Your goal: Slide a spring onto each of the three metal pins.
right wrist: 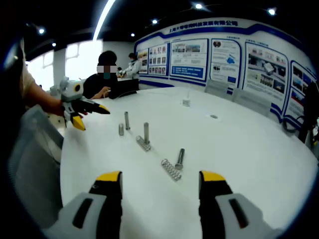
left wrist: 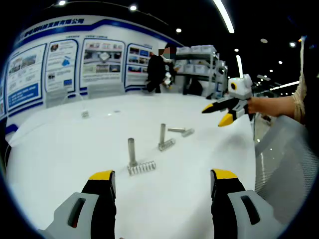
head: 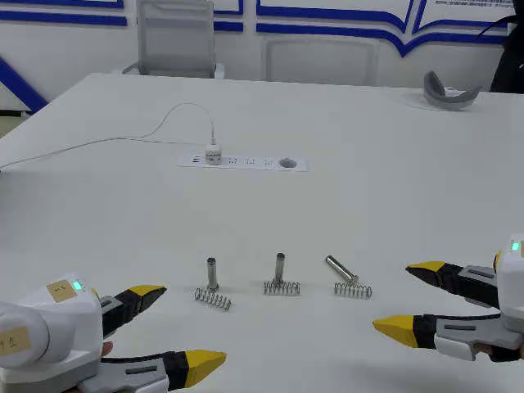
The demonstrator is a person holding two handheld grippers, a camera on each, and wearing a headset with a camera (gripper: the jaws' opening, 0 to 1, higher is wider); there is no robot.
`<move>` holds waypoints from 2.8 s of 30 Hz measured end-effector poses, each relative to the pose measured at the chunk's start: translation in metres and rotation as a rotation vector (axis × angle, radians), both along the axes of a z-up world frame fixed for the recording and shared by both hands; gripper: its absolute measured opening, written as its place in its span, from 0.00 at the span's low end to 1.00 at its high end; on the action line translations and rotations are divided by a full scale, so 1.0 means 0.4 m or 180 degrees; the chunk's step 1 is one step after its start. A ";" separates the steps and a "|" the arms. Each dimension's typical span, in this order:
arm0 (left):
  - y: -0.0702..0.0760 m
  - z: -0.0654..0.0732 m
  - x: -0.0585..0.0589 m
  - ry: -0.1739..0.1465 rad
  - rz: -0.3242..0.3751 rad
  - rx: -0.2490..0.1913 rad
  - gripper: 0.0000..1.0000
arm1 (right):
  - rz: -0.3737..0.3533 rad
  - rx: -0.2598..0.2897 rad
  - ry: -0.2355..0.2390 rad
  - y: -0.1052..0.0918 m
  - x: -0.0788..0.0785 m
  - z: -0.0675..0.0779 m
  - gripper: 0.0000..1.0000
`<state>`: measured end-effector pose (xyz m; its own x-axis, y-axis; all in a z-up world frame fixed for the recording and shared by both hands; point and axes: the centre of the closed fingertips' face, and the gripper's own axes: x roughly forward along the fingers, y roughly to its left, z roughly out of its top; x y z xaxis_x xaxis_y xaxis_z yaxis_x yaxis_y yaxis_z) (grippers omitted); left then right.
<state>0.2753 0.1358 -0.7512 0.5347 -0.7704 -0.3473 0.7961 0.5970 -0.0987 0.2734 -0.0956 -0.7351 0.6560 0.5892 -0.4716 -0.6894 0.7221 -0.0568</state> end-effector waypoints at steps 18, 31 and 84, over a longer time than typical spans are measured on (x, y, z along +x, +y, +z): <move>0.000 0.007 0.008 -0.0021 0.0018 -0.0019 0.80 | -0.0078 0.0047 0.0012 -0.003 0.013 0.011 0.61; -0.004 0.011 0.007 -0.0025 0.0014 -0.0029 0.79 | -0.0190 0.0019 0.0019 -0.014 0.041 0.024 0.55; -0.008 0.006 0.008 -0.0026 0.0003 0.0007 0.77 | -0.0296 -0.0659 0.0657 0.078 0.285 -0.087 0.23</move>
